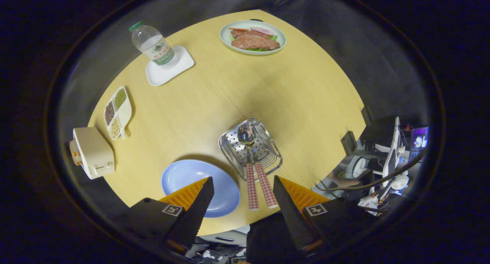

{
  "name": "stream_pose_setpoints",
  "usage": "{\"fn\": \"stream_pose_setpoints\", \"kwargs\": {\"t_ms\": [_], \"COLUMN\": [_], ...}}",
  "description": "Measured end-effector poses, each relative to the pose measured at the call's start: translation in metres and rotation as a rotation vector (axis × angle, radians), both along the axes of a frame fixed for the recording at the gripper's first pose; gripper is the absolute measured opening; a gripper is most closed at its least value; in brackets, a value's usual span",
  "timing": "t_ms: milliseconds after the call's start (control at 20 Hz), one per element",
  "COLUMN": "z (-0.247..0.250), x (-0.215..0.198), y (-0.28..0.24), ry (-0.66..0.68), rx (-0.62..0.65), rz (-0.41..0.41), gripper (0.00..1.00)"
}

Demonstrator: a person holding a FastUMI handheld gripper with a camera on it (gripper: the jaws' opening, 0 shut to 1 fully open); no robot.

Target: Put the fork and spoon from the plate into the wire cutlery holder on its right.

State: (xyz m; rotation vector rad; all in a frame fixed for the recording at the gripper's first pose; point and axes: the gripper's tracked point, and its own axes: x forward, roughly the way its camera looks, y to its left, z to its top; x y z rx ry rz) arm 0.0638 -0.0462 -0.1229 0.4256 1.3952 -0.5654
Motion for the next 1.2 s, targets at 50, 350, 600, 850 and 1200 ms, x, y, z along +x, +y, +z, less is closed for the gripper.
{"fn": "stream_pose_setpoints", "kwargs": {"t_ms": [50, 350, 600, 850, 1200], "z": [0.003, 0.025, 0.052, 0.090, 0.194], "x": [0.000, 0.019, 0.047, 0.058, 0.039], "y": [0.001, -0.017, -0.031, -0.050, -0.037], "ry": [-0.015, -0.260, -0.591, -0.851, -1.192], "rx": [-0.013, -0.165, -0.292, -0.441, -0.605], "rz": [0.010, 0.116, 0.224, 0.281, 0.346], "gripper": [1.00, 1.00, 0.99, 0.99, 0.99]}}
